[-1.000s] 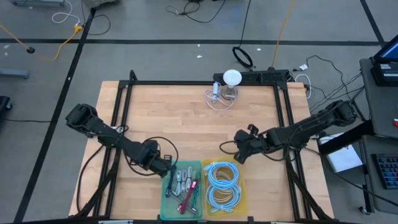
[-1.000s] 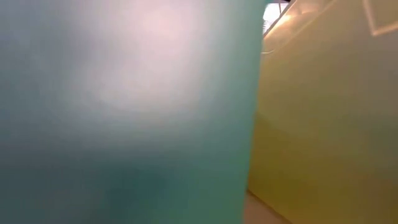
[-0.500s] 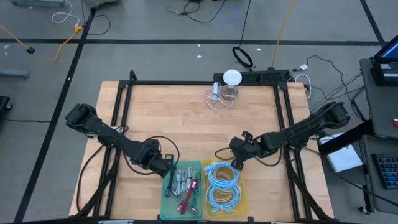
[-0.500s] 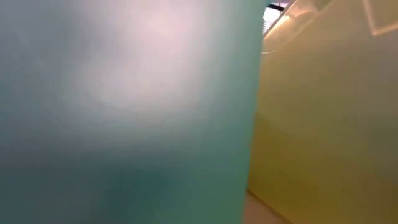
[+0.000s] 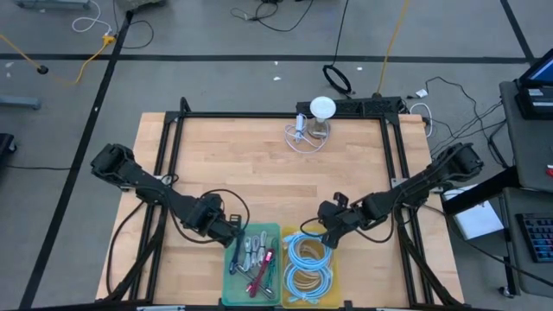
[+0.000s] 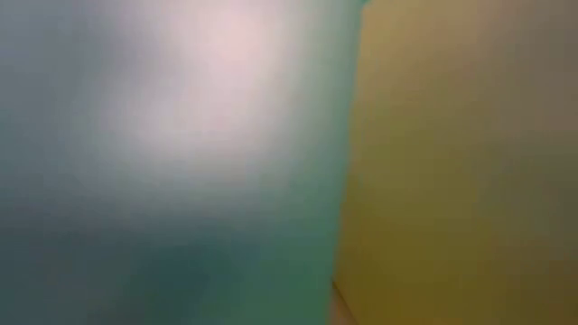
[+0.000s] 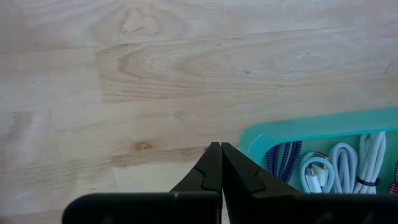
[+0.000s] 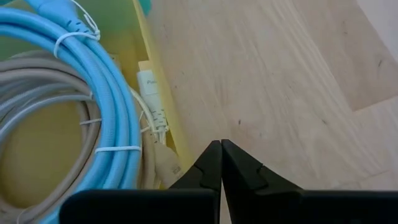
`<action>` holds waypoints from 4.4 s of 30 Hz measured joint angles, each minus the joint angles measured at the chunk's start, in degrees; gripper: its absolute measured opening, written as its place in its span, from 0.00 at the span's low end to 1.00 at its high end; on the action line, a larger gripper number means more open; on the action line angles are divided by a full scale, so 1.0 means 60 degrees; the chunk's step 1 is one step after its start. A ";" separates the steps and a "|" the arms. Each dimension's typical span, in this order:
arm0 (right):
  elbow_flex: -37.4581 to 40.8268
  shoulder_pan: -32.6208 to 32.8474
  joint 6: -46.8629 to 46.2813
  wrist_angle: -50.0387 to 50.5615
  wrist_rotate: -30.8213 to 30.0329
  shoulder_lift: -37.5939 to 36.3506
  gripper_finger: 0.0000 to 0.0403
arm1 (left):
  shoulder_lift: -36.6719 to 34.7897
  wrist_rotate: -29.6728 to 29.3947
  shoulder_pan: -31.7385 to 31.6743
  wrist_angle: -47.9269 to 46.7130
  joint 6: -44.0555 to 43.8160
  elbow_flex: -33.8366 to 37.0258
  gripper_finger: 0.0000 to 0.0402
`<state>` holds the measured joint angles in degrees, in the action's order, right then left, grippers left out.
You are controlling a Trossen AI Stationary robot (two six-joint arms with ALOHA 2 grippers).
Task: Pick & Place USB Port
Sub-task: Adjust the bins, then return to Home Position
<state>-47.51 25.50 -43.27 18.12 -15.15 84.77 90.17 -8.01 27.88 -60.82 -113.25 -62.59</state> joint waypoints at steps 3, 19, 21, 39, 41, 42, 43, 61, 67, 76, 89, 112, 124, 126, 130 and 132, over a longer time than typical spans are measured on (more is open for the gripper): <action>0.0003 0.0004 0.0000 0.0078 -0.0141 -0.0027 0.00 | 0.0000 -0.0012 0.0000 0.0000 0.0011 0.0000 0.00; -0.0825 -0.1102 0.1873 0.1027 -0.0907 -0.3189 0.00 | -0.2026 -0.2904 -0.0949 0.0191 0.1834 0.0000 0.00; -0.1450 -0.1282 0.3072 0.1080 -0.0670 -0.3832 0.00 | -0.3067 -0.4562 -0.1110 0.0604 0.2783 0.0000 0.00; 0.1743 -0.2550 0.4269 0.1004 0.2312 -1.1434 0.00 | -0.9976 -0.9207 0.1115 0.7636 0.7984 0.5732 0.00; 0.2370 -0.2550 0.4214 0.0930 0.2301 -1.2047 0.00 | -1.0342 -0.9566 0.1266 0.8793 0.8148 0.6625 0.00; 0.2646 -0.2550 0.4194 0.0846 0.2301 -1.2313 0.00 | -1.0489 -0.9688 0.1320 0.9321 0.8282 0.7011 0.00; 0.2910 -0.2550 0.4118 0.0754 0.2301 -1.2537 0.00 | -1.0623 -0.9749 0.1355 0.9813 0.8397 0.7374 0.00; 0.6618 -0.2543 0.1647 -0.0428 0.1590 -1.4109 0.00 | -1.0903 -1.0298 0.1563 1.1407 0.7655 1.0287 0.00; 0.6740 -0.2546 0.1416 -0.0318 0.0666 -1.4094 0.00 | -1.0907 -1.0432 0.1555 1.0121 0.6653 1.0287 0.01; 0.6758 -0.2546 0.1351 -0.0706 0.0531 -1.4083 0.00 | -1.0907 -1.0098 0.1555 1.0302 0.7644 1.0287 0.06; 0.6807 -0.2546 0.1351 -0.2606 0.0538 -1.4080 0.00 | -1.0907 -1.0091 0.1555 1.0312 0.7599 1.0284 0.06; 0.6801 -0.2546 0.1351 -0.3336 0.0534 -1.4080 0.00 | -1.0907 -1.0083 0.1555 1.0316 0.7584 1.0276 0.06; 0.6790 -0.2546 0.1354 -0.3336 0.0535 -1.4080 0.00 | -1.0907 -1.0083 0.1555 1.0316 0.7584 1.0276 0.06; 0.6790 -0.2546 0.1351 -0.3336 0.0534 -1.4080 0.00 | -1.0907 -1.0080 0.1556 1.0316 0.7584 1.0276 0.06; 0.6787 -0.2546 0.1355 -0.3336 0.0534 -1.4080 0.00 | -1.0907 -1.0082 0.1557 1.0316 0.7584 1.0276 0.06; 0.6787 -0.2546 0.1352 -0.3336 0.0537 -1.4080 0.00 | -1.0907 -1.0081 0.1557 1.0316 0.7584 1.0276 0.06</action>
<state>-6.79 10.22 -35.15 -1.89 -11.93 0.30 24.73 -68.50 37.22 1.08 -67.75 -0.93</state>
